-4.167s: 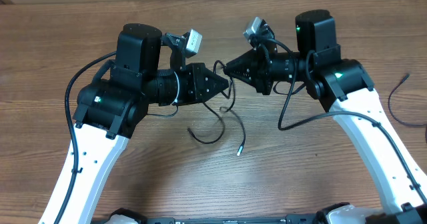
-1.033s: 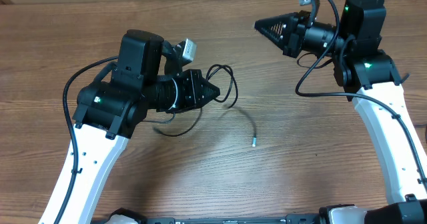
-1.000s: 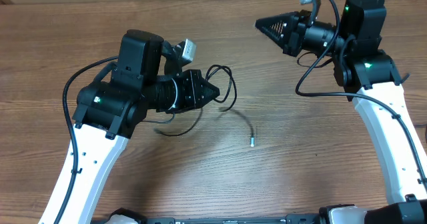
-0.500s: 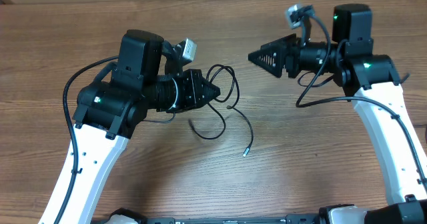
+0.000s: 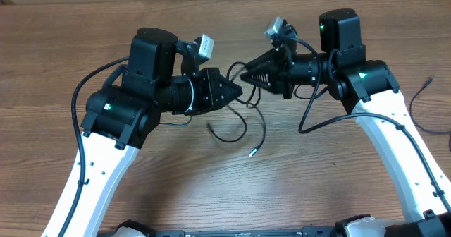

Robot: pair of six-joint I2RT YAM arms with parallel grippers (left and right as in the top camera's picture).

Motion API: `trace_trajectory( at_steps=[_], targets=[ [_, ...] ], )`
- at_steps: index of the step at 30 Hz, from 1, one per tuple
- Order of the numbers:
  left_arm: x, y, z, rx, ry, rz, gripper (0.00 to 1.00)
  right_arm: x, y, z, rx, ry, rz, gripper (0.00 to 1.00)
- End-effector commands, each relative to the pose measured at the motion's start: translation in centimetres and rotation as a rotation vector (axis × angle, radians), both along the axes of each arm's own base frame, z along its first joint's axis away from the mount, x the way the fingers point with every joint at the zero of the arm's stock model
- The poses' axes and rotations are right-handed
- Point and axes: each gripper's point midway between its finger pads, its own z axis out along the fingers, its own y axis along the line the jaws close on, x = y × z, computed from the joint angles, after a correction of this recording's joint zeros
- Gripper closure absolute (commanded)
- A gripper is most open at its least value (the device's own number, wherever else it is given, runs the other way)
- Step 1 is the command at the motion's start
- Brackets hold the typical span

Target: Untangle cables

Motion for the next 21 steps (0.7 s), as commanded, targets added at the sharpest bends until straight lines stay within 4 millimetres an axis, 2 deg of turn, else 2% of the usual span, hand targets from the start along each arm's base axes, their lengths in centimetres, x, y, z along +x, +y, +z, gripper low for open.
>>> trace_trajectory(
  at_steps=[1,5,10,16,21],
  targets=[
    [-0.9,-0.2,1.4,-0.031,-0.011,-0.013,0.96,-0.3,0.1,1.2,0.009,-0.057,0.012,0.96],
    [-1.0,0.0,1.0,-0.014,-0.004,-0.008,0.96,0.3,-0.2,1.7,0.026,-0.048,-0.015,0.96],
    [-1.2,0.7,-0.2,0.039,0.028,0.015,0.96,1.9,-1.0,4.1,0.124,0.003,-0.086,0.96],
    [-1.6,0.8,-0.6,0.052,0.045,0.008,0.96,3.3,-1.3,6.5,0.217,0.045,-0.147,0.96],
    [-1.6,0.8,-0.6,0.052,0.043,0.008,0.96,4.1,-1.2,6.5,0.216,0.065,-0.21,0.96]
  ],
)
